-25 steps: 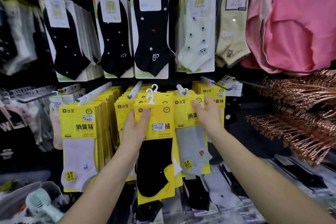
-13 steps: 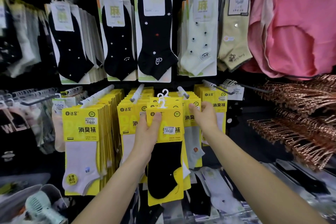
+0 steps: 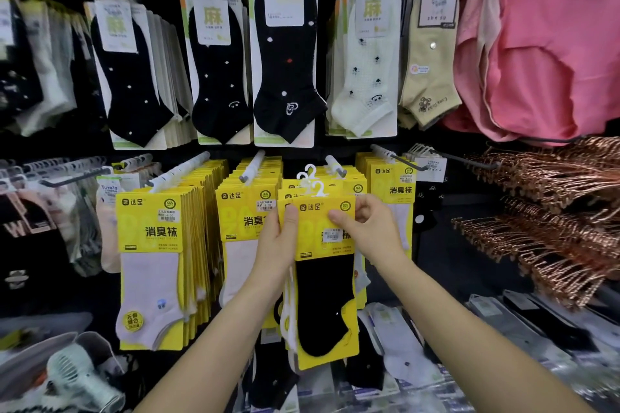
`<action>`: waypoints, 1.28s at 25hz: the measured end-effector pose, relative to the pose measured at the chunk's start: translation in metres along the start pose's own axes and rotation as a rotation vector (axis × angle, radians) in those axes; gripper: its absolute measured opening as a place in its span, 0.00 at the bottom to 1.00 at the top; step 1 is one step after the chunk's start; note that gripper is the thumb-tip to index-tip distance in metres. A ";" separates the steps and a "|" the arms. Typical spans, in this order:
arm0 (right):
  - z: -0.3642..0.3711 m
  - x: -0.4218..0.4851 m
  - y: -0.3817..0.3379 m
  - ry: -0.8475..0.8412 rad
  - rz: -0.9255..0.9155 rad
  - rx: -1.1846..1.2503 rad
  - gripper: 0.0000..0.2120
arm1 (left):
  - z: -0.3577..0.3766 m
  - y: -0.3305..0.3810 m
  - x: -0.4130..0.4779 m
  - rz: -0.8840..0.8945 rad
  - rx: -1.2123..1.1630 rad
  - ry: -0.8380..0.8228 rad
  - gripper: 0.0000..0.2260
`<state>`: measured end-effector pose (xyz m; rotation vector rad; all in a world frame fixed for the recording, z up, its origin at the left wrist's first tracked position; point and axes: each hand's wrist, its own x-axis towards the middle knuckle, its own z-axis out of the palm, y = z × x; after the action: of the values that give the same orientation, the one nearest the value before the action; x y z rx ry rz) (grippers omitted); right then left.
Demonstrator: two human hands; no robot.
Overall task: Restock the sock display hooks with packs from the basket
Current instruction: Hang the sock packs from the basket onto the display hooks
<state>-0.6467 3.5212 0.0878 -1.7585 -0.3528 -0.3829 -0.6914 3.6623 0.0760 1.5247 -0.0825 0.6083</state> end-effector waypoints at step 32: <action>-0.003 0.003 -0.001 0.052 -0.021 -0.074 0.18 | -0.007 0.004 -0.001 0.102 0.051 0.110 0.08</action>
<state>-0.6452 3.5189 0.0908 -1.8142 -0.3233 -0.4611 -0.6958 3.6683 0.0785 1.5406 -0.0616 0.7796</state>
